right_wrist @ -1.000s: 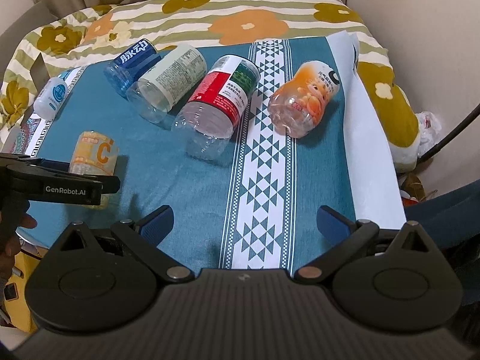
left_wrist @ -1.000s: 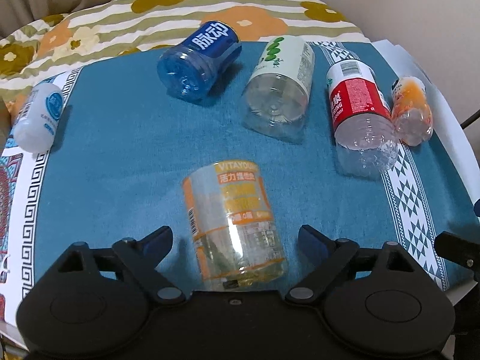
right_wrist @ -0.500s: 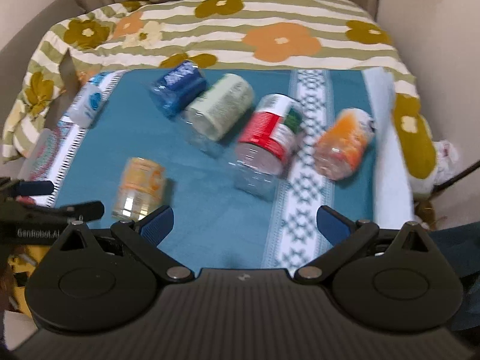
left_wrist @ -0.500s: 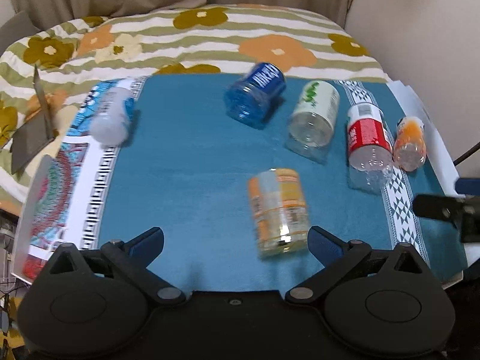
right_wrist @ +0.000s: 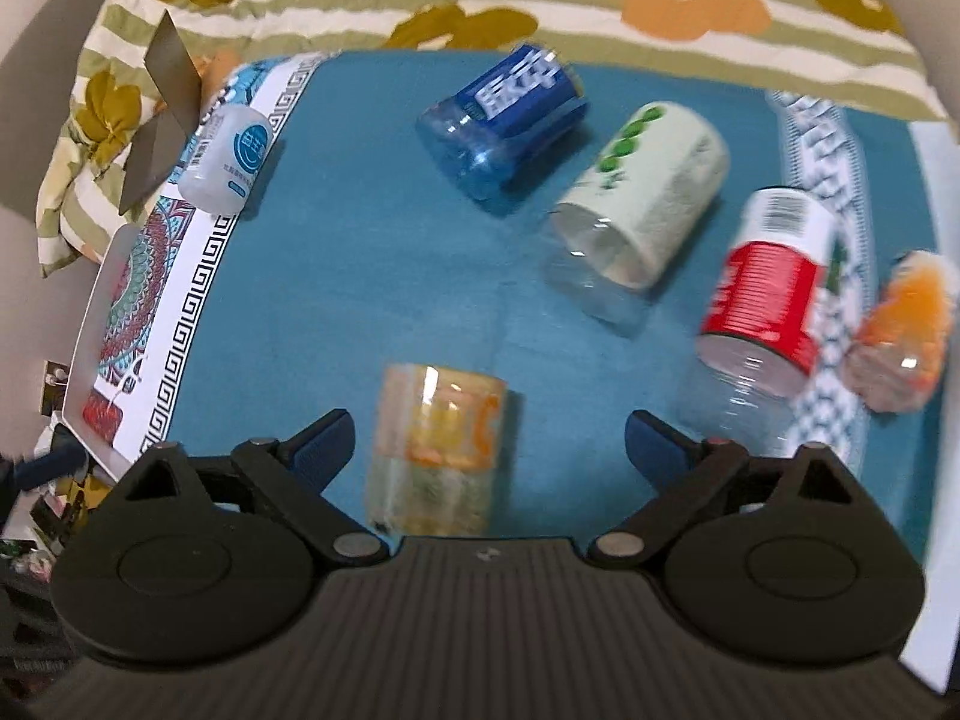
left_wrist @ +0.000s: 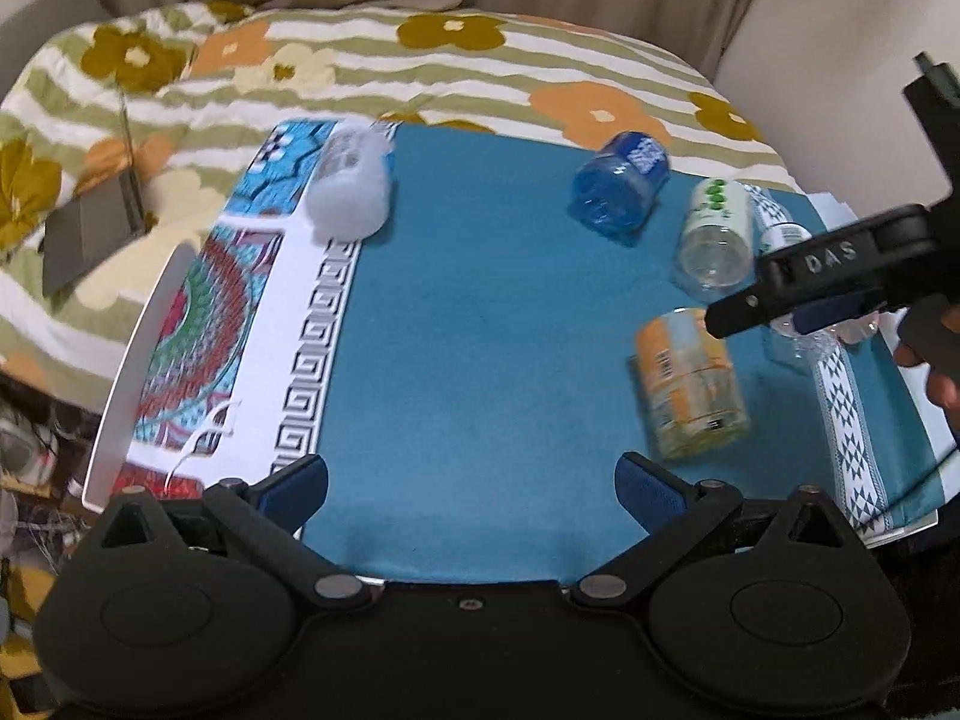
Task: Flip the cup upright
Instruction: 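Move the right gripper to the cup and close on it, then lift the cup with the right gripper and rotate it rim up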
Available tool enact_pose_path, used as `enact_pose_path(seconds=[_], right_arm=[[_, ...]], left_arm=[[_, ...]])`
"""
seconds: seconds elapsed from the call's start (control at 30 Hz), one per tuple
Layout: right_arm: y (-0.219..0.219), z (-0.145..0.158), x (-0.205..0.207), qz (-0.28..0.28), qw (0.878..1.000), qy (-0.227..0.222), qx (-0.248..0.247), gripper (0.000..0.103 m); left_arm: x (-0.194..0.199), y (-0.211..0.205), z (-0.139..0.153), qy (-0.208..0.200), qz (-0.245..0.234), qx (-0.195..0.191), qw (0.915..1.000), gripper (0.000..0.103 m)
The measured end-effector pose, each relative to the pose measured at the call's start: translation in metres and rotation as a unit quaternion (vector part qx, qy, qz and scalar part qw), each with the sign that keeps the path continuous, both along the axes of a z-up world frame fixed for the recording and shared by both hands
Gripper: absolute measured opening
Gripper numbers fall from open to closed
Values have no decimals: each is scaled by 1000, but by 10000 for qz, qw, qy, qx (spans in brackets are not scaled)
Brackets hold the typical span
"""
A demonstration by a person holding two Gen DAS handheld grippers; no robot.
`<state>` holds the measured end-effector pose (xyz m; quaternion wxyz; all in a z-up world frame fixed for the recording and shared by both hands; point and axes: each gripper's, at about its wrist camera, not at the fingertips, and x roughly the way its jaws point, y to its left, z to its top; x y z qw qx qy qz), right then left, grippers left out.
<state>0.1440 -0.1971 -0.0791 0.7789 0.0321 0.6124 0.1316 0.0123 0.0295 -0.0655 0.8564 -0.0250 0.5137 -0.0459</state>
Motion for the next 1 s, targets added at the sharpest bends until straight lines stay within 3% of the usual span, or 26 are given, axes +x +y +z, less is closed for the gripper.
enact_pose_path(seconds=[0.1,0.33,0.57,0.8,1.0], right_arm=[[9,-13,12,-61,9997,231,-6,101],[16,-36,28,-224,9971,724,67,87],[13,-43,31,-380,9945,950,215,75],[13,-37,26,-363,9958,797,265,72],[10,-12,12,-501,9969,357,492,71]], left_arm=[[1,16,-8,85,54,-85,9999,103],[3,40,-18,185,71,-95,9998,103],[7,48,-21,246,102,-174,9995,103],[10,46,-20,254,60,-210,9994,103],[10,47,-12,183,-2,-195,9996,103]])
